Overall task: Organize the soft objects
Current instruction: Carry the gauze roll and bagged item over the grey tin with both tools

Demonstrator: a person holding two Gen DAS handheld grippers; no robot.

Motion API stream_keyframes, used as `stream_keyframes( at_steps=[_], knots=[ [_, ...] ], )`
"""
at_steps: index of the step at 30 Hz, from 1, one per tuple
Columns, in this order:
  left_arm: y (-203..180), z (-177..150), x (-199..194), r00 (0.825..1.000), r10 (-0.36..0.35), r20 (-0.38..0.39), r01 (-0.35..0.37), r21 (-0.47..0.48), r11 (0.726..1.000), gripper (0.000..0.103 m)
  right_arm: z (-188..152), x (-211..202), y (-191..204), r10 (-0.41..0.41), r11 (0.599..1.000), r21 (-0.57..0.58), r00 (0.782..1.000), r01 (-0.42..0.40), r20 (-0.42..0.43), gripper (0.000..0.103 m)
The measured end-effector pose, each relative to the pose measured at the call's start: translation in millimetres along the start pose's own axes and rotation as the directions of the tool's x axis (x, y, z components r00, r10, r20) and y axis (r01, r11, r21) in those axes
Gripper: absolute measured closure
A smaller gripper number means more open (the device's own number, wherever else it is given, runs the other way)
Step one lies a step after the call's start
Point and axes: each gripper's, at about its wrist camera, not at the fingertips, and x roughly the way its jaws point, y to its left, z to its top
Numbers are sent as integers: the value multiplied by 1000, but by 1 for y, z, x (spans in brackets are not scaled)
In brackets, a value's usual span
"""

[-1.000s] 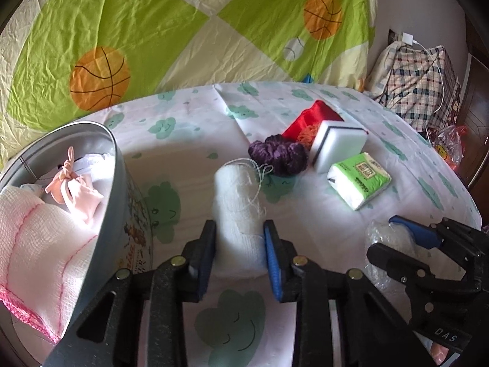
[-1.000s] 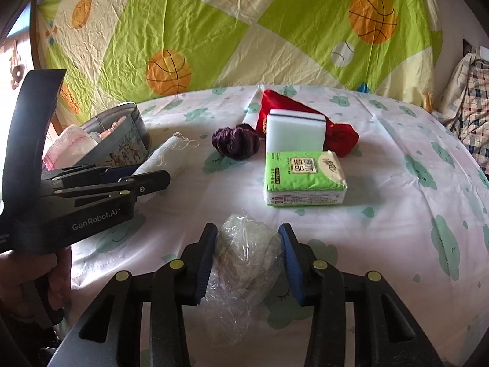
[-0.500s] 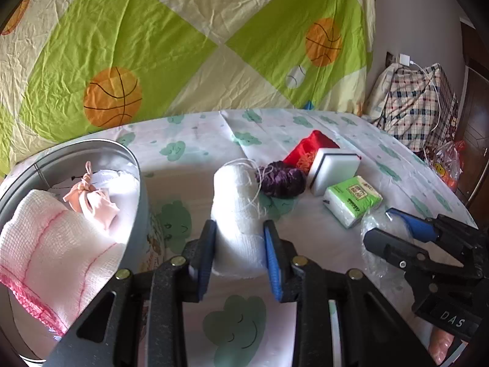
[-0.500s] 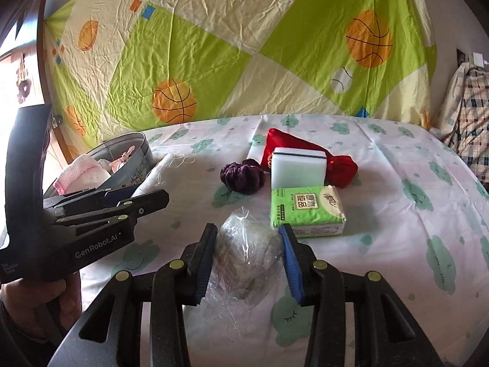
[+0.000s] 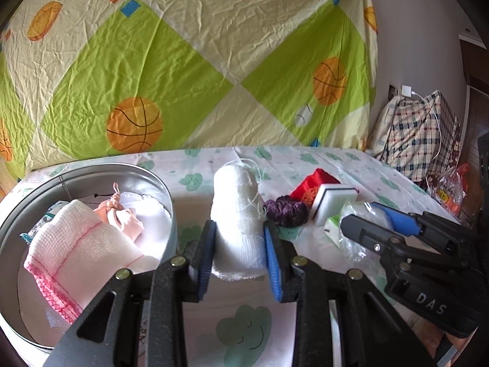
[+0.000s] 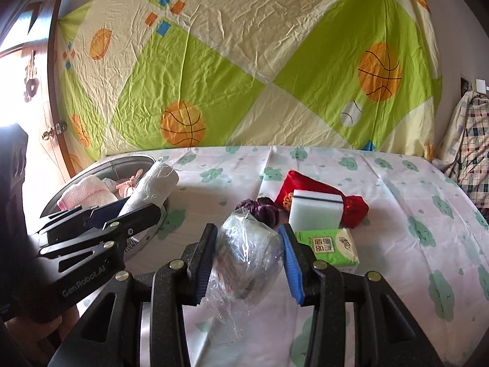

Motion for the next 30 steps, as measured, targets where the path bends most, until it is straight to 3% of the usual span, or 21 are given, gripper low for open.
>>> stream_keyframes(
  at_steps=[11, 30],
  knots=[
    [-1, -1, -22, 992, 40, 123, -41, 4, 999, 73, 6, -8, 5, -33, 999, 17, 993, 31, 113, 59],
    [6, -5, -39, 979, 81, 186, -82, -2, 997, 73, 8, -21, 18, -126, 992, 5, 966, 128, 228, 59]
  ],
)
